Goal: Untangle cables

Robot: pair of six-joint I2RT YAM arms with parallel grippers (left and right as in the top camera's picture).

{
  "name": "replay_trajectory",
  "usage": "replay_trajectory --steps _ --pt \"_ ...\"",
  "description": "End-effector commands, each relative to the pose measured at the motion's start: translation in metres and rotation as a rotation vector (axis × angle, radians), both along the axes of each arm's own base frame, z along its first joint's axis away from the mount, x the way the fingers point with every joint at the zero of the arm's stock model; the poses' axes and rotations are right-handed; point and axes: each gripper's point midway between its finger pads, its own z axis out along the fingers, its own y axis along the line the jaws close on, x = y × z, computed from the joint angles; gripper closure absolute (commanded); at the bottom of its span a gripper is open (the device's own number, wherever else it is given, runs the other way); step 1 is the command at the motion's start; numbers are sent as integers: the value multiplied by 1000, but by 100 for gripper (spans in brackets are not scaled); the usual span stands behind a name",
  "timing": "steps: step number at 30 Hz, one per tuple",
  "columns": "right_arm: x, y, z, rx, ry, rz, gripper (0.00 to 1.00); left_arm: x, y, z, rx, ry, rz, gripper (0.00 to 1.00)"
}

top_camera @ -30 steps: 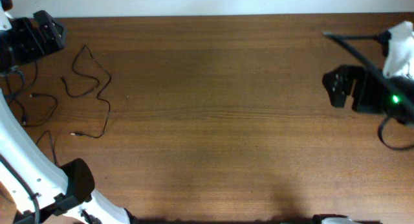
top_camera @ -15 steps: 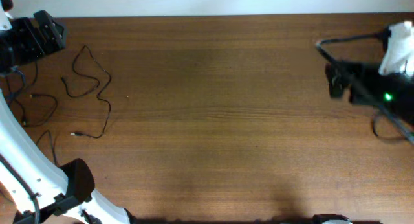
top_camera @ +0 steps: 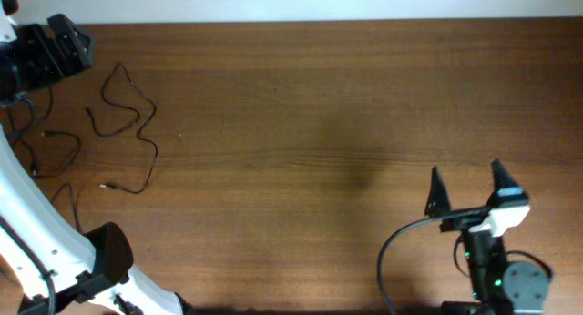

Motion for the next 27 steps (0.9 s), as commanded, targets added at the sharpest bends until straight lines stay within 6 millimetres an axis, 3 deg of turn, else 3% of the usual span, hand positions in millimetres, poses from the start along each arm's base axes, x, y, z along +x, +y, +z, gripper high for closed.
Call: replay_trajectory --steps 1,3,7,8,27 --pt "0 7 -39 -4 8 32 1 1 -1 0 -9 -1 -1 1" --pt "1 10 -58 -4 34 43 1 1 -1 0 -9 -1 -1 1" --pt "2 5 -75 1 104 17 1 1 -1 0 -9 -1 -1 1" --pt "2 5 -94 4 182 17 1 1 -1 0 -9 -1 -1 1" --pt "2 5 -93 4 177 17 1 1 -1 0 -9 -1 -1 1"
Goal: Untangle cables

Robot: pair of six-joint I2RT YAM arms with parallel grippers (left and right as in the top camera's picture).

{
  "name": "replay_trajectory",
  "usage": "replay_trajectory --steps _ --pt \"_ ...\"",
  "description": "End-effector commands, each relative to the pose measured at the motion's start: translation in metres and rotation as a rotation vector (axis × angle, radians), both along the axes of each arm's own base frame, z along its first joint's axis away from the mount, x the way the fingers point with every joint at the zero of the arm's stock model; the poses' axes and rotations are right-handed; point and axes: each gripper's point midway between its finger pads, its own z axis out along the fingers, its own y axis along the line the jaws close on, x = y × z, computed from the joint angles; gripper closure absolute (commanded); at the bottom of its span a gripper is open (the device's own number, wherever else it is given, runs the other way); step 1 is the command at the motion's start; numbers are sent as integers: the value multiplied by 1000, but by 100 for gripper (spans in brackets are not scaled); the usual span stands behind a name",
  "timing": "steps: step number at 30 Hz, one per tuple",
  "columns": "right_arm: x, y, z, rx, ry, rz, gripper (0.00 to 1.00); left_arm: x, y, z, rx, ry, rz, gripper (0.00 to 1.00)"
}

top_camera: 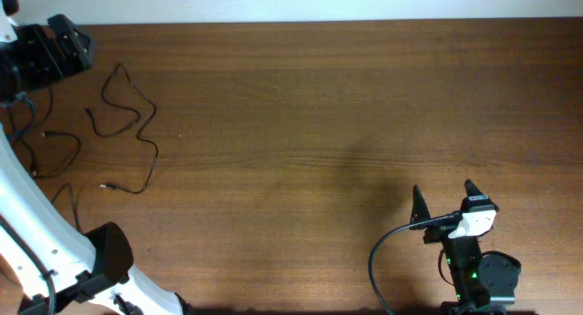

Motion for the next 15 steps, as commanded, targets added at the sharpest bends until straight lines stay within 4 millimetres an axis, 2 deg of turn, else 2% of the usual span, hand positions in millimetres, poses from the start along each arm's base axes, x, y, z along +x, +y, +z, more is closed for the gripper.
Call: replay_trajectory --steps 1,7,10,14,15 --pt "0 1 -2 -4 1 1 1 1 -1 0 -10 0 -1 1" --pt "0 1 -2 -4 1 1 1 0 -1 1 -9 -2 -1 1" --pt "0 1 -2 -4 1 1 1 -11 -7 -4 -22 26 -1 1" --pt "0 1 -2 -4 1 1 1 -50 -33 -41 -91 175 -24 1" --pt "0 1 -2 -4 1 1 1 -71 -47 -62 -121 246 -38 1"
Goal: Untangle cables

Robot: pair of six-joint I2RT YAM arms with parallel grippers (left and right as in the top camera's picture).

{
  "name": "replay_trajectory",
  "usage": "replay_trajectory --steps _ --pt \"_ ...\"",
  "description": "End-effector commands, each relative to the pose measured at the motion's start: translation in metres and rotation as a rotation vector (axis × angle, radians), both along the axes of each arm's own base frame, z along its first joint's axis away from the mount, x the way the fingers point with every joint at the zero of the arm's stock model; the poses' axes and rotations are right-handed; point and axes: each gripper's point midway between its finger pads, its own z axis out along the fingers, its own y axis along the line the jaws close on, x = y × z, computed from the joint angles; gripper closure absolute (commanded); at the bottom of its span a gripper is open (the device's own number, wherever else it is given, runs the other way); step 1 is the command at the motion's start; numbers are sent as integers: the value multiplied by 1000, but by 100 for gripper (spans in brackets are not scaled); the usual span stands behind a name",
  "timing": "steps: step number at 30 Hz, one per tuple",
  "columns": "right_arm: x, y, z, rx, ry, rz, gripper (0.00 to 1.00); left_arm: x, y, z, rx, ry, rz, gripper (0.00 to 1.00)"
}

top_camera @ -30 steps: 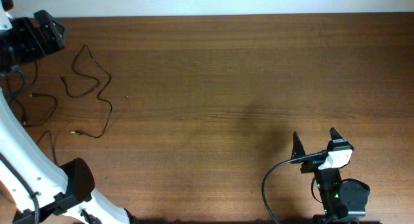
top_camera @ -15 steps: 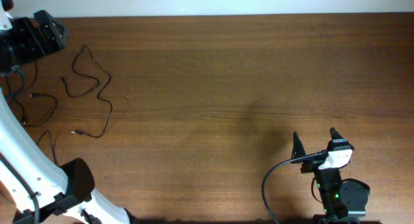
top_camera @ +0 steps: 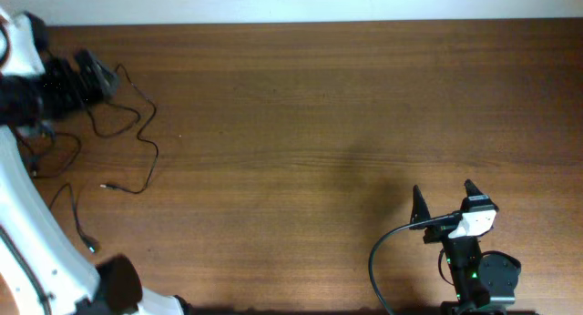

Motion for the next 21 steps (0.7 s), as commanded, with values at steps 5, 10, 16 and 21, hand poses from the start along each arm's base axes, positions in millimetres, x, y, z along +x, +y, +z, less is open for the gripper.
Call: replay_trajectory --steps 5,10,16,21 --pt "0 1 -2 -4 1 1 1 -68 -16 -72 134 38 38 1" --pt "0 1 -2 -4 1 1 1 -32 -46 -127 321 -342 -184 1" --pt "0 1 -2 -4 1 1 1 -42 -64 -169 417 -643 -200 1" --pt "0 1 -2 -4 1 1 1 -56 -70 -191 498 -802 -206 1"
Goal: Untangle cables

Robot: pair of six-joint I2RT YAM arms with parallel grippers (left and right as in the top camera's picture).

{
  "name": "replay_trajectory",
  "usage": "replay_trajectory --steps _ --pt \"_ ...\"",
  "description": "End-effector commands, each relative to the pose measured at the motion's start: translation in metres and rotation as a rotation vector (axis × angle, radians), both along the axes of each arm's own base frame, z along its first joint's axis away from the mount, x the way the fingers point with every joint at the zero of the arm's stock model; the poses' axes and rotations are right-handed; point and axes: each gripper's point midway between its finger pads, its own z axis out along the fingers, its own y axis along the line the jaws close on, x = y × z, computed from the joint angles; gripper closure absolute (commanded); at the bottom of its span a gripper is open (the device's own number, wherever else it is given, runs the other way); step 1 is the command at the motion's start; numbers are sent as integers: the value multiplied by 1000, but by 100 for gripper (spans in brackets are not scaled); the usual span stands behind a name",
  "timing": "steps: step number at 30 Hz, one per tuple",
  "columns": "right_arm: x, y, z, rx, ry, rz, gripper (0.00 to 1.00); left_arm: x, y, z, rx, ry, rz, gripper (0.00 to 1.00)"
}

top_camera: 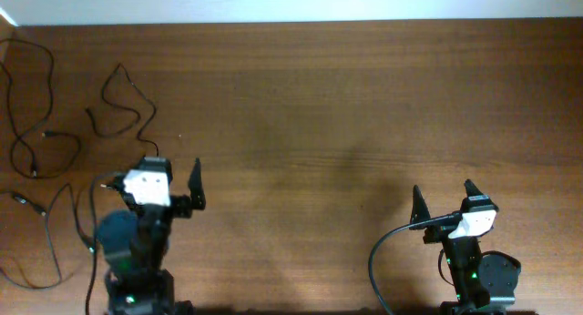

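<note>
Two thin black cables lie at the table's left. One cable zigzags from the far left down toward my left gripper. The other cable loops along the left edge and runs to the front. No crossing between them shows. My left gripper sits at the front left, open and holding nothing, and its white body covers the near end of the first cable. At the front right my right gripper is open and holds nothing, far from both cables.
The wooden table ends at a pale wall along the far edge. The right arm's own black lead curves beside its base at the front edge.
My left arm has left the far-left corner and now sits folded at the front left. The left-edge cable, which the arm partly hid before, shows in full. The right arm has not moved.
At first my left gripper was at the far-left corner beside the cables and my right gripper stood open, further out. Then the right gripper had drawn back to the front edge. The left gripper then sat at the zigzag cable's top, and now rests at the front.
</note>
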Motion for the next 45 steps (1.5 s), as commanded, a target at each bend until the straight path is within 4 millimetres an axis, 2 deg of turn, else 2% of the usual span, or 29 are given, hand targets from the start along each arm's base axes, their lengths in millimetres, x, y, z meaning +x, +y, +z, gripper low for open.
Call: replay_trajectory --steps 1,5,9,12,14,45 --pt "0 1 -2 -3 2 1 1 -12 -4 -26 50 -52 -10 1" --pt "0 1 -2 -4 2 1 1 -21 -6 -47 62 -86 3 1" --pt "0 1 -2 -4 2 1 1 -27 -2 -45 110 -114 53 1" --pt "0 1 -2 -3 2 1 1 -35 -2 -56 137 -75 60 1" --pt "0 1 -2 -4 2 1 1 -39 -1 -44 143 -130 72 1" --pt "0 1 -2 -3 2 1 1 -39 -2 -46 142 -122 67 1"
